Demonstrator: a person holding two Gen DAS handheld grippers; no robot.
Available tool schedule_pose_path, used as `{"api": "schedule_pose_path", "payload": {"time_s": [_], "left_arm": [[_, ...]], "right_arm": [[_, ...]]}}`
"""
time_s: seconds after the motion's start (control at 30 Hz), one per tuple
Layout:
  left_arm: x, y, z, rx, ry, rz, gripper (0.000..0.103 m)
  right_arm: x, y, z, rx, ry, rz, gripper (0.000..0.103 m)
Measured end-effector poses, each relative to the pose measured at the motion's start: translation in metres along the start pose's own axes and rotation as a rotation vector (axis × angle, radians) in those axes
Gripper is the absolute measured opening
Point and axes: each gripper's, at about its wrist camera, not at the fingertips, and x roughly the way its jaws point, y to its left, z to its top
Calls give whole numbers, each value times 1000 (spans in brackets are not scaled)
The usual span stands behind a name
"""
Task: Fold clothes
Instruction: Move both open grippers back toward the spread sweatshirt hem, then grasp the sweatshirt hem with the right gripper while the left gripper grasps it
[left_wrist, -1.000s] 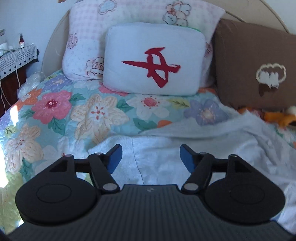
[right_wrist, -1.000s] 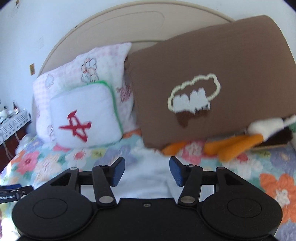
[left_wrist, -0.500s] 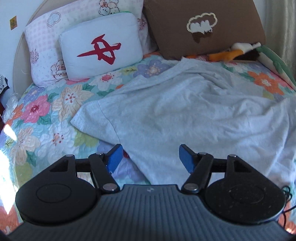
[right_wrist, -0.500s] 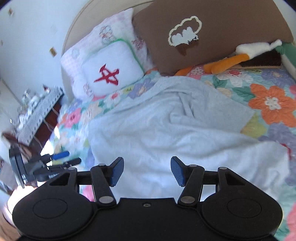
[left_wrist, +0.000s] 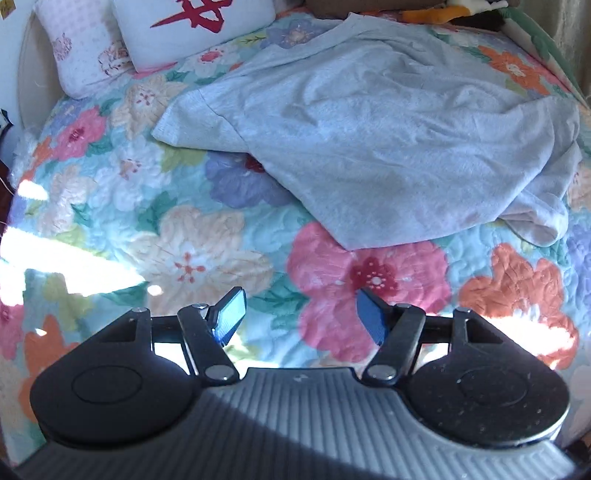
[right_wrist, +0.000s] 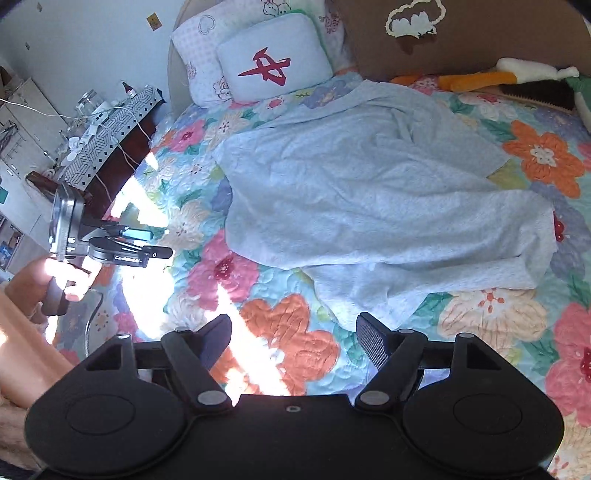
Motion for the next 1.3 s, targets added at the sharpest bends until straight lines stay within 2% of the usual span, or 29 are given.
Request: {"api": "schedule_pose_path", "payload": {"time_s": [0.1, 0.17, 0.23, 0.33, 0.4, 0.5, 0.53, 0.57, 0.6, 0.63, 0.67, 0.77, 0.83, 0.9, 1.0, 1.17, 1.23, 1.3], "left_arm": [[30, -20, -11, -66, -55, -118, 66], [48, -37, -14, -76, -92, -145, 66], [59, -48, -11, -77, -105, -155, 66], [68, -54, -6, -79, -140, -175, 68], [73, -56, -3, -51, -147, -176, 69], [79, -51, -1, 22, -146, -105, 69], [81, -49, 0, 45, -148, -78, 69], [83, -45, 1, 55, -151, -60, 69], [84, -40, 3, 36, -155, -59, 69], [84, -35, 6, 7, -158, -66, 69], [85, -29, 9, -22, -161, -73, 68], [83, -18, 17, -63, -164, -56, 68], [78, -11, 19, -74, -206, -27, 68], [76, -8, 21, -88, -227, -22, 68], [77, -18, 24, -87, -242, -89, 68], [82, -57, 26, 4, -268, -176, 69], [84, -72, 26, 25, -268, -236, 69], [86, -84, 27, 42, -278, -299, 69]], "right_arm": [[60, 2, -22, -63, -11, -132, 78], [95, 0, -28, -70, -30, -162, 75], [115, 9, -27, -154, -34, -198, 71], [127, 30, -25, -349, -76, -233, 72], [140, 40, -26, -471, -70, -302, 73], [170, 44, -24, -591, 6, -396, 72], [178, 44, -25, -645, 21, -408, 67], [181, 43, -25, -692, 0, -397, 50], [181, 40, -23, -714, -28, -383, 37], [180, 36, -17, -691, -35, -372, 19], [175, 29, -7, -620, -49, -346, 15], [143, -4, 23, -350, -217, -190, 15], [132, -26, 37, -209, -276, -138, 15], [133, -53, 49, -47, -290, -104, 15], [143, -93, 54, 191, -288, -25, 14], [155, -134, 37, 586, -283, 184, 15], [159, -139, 31, 685, -271, 268, 15], [160, -140, 27, 732, -266, 311, 15]]}}
